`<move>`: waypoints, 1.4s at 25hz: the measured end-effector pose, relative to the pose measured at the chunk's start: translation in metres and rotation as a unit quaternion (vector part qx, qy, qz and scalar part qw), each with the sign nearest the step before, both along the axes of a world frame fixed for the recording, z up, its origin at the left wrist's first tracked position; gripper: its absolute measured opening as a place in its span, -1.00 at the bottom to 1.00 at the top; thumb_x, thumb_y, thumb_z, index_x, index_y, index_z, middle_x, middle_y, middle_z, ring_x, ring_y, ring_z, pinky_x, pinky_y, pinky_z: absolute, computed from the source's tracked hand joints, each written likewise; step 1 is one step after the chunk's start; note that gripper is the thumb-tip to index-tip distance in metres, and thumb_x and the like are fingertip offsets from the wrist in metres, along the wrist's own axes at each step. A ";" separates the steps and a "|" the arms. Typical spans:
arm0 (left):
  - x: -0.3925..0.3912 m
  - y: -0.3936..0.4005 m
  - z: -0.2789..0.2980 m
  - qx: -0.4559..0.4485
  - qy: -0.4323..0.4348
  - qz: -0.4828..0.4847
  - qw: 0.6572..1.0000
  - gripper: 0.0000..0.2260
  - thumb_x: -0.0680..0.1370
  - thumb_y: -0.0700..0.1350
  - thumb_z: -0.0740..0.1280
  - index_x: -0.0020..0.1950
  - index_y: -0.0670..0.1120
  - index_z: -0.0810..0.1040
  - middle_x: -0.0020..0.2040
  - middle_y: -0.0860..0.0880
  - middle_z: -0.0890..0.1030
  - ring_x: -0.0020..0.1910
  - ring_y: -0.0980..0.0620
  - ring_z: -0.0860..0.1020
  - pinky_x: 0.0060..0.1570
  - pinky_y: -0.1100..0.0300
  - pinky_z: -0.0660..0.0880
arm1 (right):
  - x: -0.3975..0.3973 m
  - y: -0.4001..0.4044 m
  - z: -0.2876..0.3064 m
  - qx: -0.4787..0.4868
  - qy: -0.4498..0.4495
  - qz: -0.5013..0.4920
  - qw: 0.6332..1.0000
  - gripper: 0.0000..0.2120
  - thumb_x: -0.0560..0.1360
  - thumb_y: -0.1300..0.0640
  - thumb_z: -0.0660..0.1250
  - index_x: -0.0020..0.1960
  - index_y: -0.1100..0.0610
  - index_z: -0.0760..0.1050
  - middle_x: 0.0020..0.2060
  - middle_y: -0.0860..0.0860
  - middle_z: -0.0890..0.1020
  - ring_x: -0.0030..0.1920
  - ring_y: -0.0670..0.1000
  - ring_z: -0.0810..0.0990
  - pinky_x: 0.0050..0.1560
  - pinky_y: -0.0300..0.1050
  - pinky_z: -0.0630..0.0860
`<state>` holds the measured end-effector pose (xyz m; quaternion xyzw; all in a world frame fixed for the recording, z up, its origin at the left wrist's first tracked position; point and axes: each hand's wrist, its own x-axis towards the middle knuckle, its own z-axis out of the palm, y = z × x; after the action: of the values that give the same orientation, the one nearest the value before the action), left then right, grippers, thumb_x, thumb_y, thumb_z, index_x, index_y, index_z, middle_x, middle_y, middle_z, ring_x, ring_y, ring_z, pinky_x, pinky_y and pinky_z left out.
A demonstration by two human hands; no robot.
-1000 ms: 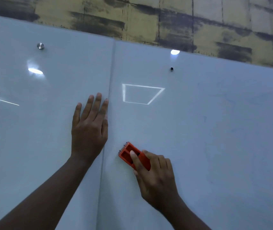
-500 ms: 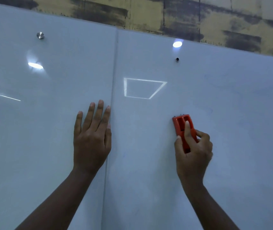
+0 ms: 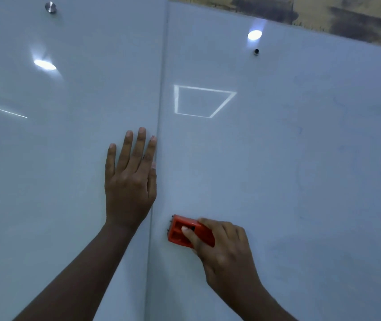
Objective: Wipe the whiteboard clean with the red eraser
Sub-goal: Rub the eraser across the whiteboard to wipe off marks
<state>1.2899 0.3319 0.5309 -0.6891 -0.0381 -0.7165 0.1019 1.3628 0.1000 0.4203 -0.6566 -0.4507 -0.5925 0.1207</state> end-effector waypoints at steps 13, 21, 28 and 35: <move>-0.007 0.000 -0.072 -0.014 0.024 0.006 1.000 -0.52 0.75 -0.15 0.16 0.69 -0.14 0.25 0.70 -0.14 0.21 0.70 -0.19 0.16 0.61 -0.32 0.16 | 0.034 -0.075 0.033 0.281 0.159 -0.031 0.946 -0.44 0.49 0.07 0.56 0.47 -0.03 0.54 0.08 -0.01 0.57 0.01 0.04 0.60 -0.12 0.07 0.66; -0.006 -0.004 -0.101 -0.031 0.030 0.016 0.999 -0.52 0.75 -0.15 0.17 0.69 -0.16 0.25 0.70 -0.15 0.23 0.69 -0.20 0.18 0.60 -0.33 0.18 | 0.010 -0.012 0.063 0.296 0.136 0.046 0.944 -0.37 0.48 0.12 0.58 0.52 0.06 0.48 0.10 0.09 0.62 0.02 0.10 0.60 0.04 0.18 0.61; -0.006 -0.003 -0.117 -0.036 0.038 0.018 0.998 -0.51 0.74 -0.15 0.15 0.69 -0.17 0.25 0.70 -0.17 0.22 0.69 -0.20 0.17 0.62 -0.31 0.13 | -0.014 0.023 0.056 0.142 0.093 0.054 0.984 -0.37 0.45 0.09 0.57 0.49 -0.01 0.51 0.13 0.04 0.57 0.05 0.12 0.53 0.05 0.07 0.44; -0.010 -0.001 -0.149 -0.041 0.065 0.024 0.997 -0.49 0.74 -0.13 0.15 0.70 -0.17 0.21 0.71 -0.17 0.18 0.70 -0.21 0.15 0.63 -0.30 0.11 | -0.008 -0.017 -0.042 0.034 0.065 -0.003 0.997 -0.45 0.45 0.06 0.53 0.43 -0.03 0.57 0.16 0.01 0.65 0.08 0.09 0.61 0.03 0.03 0.49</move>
<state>1.2795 0.3313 0.3815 -0.7369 -0.0776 -0.6651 0.0928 1.3551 0.0830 0.3786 -0.6906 -0.4199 -0.5637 0.1702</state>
